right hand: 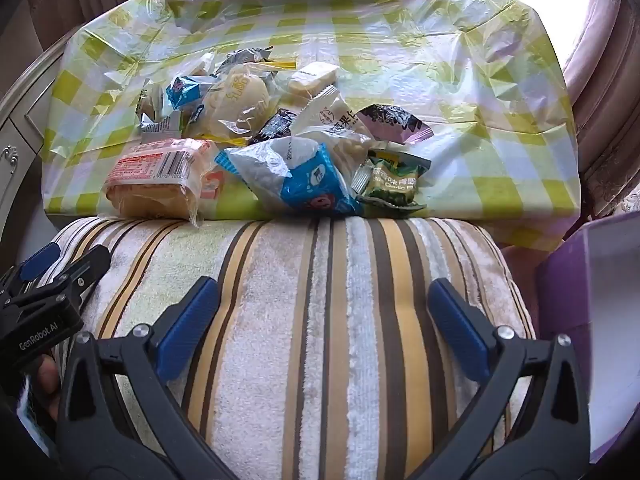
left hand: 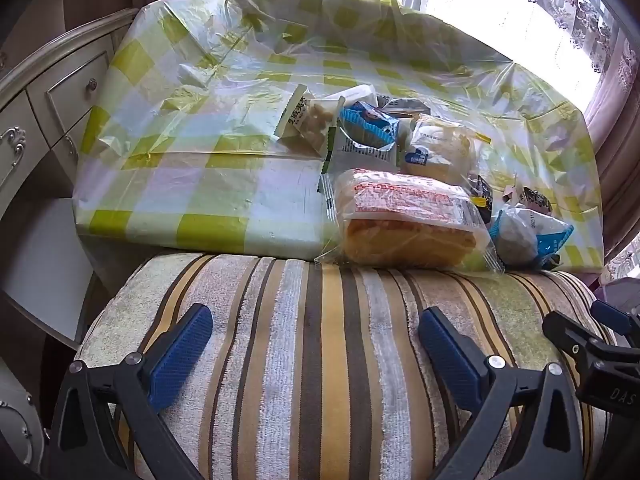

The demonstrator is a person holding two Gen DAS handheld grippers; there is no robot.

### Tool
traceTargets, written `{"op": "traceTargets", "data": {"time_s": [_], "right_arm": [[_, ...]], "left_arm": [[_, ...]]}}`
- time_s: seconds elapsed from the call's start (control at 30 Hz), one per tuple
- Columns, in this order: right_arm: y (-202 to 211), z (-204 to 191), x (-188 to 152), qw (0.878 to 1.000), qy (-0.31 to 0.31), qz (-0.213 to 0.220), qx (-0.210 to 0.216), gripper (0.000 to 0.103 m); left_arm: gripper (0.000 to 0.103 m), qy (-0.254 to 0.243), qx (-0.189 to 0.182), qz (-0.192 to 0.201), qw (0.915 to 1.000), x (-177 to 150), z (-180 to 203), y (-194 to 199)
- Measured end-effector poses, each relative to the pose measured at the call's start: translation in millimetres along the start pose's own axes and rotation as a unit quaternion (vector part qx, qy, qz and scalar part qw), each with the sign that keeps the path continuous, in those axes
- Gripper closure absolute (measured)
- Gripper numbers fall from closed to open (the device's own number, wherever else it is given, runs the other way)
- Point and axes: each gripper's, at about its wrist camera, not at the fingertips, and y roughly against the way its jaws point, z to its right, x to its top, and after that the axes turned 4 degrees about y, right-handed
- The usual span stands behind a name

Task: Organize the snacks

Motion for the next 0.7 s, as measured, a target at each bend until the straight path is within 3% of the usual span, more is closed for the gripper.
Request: {"op": "traceTargets", "data": {"time_s": [0.7], "right_arm": [[1.2,-1.9,-1.3,1.0,0.004,0.004,-0.002,0.0]], "left_arm": [[0.0,0.007,0.005,-0.005,1.0,-0.8,0.0,-1.0]]}}
